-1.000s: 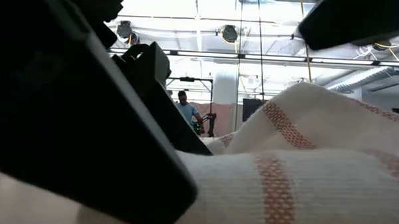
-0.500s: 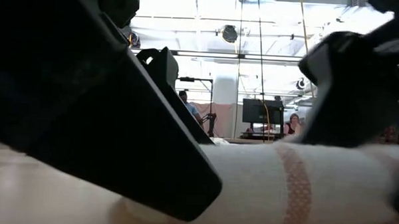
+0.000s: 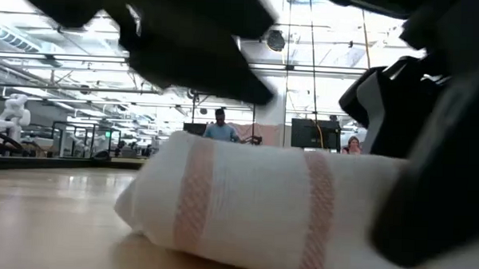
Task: Roll towel into tight, uniform cylinder
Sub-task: Roll the white brown kitchen towel
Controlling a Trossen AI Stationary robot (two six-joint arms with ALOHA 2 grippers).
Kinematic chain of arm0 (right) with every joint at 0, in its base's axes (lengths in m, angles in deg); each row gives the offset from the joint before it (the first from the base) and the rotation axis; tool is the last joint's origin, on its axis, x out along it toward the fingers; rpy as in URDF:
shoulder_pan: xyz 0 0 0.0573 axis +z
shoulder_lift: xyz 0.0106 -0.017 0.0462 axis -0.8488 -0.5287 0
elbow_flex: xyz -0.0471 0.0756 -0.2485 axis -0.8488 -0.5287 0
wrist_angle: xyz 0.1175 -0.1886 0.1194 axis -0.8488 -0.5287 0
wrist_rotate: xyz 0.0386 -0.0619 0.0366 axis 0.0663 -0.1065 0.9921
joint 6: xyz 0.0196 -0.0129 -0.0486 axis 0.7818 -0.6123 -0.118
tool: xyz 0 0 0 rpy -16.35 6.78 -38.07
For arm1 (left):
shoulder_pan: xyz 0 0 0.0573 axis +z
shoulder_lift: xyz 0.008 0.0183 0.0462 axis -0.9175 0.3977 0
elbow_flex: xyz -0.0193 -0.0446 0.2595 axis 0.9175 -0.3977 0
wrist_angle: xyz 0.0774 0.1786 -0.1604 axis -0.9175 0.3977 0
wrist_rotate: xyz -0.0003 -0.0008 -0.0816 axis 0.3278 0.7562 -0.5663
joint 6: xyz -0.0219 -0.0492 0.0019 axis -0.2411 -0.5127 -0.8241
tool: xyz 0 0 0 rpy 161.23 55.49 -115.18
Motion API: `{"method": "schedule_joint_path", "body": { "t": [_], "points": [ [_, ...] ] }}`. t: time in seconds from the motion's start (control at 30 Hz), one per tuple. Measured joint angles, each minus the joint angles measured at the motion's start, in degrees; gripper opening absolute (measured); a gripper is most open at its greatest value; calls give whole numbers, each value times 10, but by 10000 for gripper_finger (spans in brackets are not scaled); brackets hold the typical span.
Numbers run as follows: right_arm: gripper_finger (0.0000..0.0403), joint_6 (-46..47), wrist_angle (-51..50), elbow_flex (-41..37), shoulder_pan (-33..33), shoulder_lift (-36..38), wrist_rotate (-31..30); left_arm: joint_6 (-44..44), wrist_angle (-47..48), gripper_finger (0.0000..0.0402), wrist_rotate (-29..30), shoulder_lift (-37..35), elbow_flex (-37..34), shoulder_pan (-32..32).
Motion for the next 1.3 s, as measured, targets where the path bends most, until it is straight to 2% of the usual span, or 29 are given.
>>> {"method": "schedule_joint_path", "body": {
  "t": [0.17,0.3,0.5,0.73,0.87,1.0,1.13,1.23,1.3],
  "points": [
    [81,0,1,0,-10,0,3,28,0,258,-1,-21,0,-16],
    [56,0,1,0,-15,0,6,42,2,258,0,-5,2,-31],
    [42,0,14,0,-28,0,53,90,-7,258,71,23,2,-38],
    [41,4,31,0,-41,-1,84,106,-5,258,31,46,2,-25],
    [41,0,33,0,-46,-2,95,103,16,250,31,55,2,-25],
    [41,-1,34,-1,-46,-2,98,106,21,198,43,54,2,-25],
    [41,2,35,-1,-46,-2,100,93,18,101,45,54,2,-25],
    [41,11,32,-1,-46,2,108,44,18,28,46,54,2,-22],
    [48,2,25,-2,-44,10,108,2,20,20,49,54,2,-19]
  ]
}}
